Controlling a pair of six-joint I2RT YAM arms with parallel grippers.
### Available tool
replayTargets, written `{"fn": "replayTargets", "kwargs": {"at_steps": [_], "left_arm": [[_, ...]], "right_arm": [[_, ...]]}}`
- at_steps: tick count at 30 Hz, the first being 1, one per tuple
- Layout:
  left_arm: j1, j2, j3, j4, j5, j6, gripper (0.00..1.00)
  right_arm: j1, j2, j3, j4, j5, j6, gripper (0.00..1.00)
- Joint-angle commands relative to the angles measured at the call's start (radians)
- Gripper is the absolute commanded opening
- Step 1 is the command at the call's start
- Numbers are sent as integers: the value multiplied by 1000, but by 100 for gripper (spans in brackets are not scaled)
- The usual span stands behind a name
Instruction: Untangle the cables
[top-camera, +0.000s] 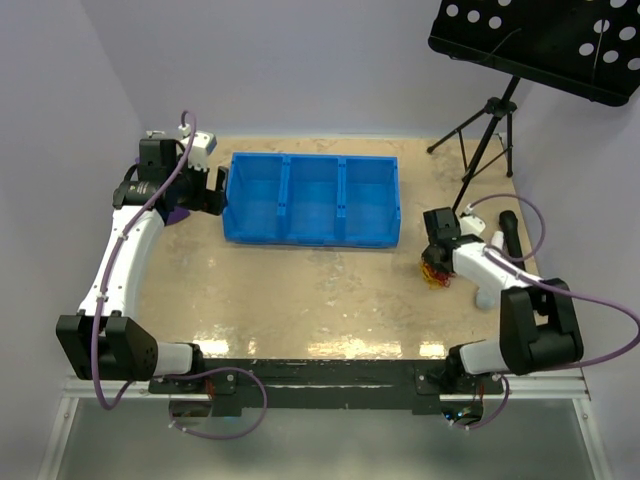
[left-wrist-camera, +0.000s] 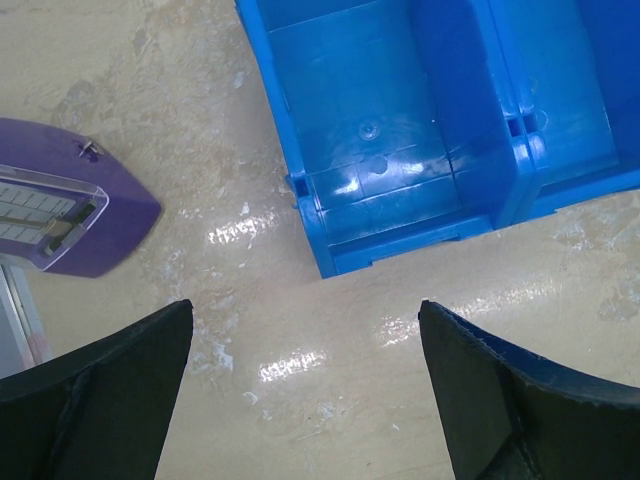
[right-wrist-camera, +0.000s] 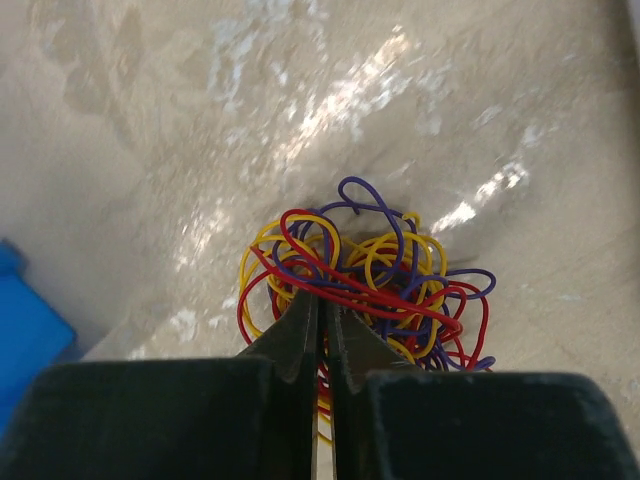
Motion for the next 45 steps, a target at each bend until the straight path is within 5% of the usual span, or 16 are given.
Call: {"fn": "replayTargets", "kwargs": {"at_steps": [1, 11, 21, 25, 29, 32, 36, 45], "left_arm": [[6, -18, 13, 38, 2, 19, 100], [6, -27, -18, 28, 41, 49, 100], [-4, -53, -81, -8, 162, 163, 100], [-5, -84, -130, -42, 258, 258, 100], [-4, -98, -167, -79, 324, 334, 100], [-14, -93, -172, -103, 365, 373, 100], [-63, -84, -185, -128, 387, 393, 100], [-252, -159, -365, -65, 364, 388, 99]], "right_arm": [[122, -65, -48, -3, -113, 21, 0], [656, -134, 34, -118, -152, 290, 0], [975, 205, 337, 89, -144, 125, 0], [992, 218, 342, 198, -148, -12, 2], [992, 190, 321, 288, -173, -124, 27], [992, 182, 310, 339, -222, -230, 37], [992, 198, 337, 310, -238, -318, 42], [992, 44, 157, 270, -156, -230, 43]]}}
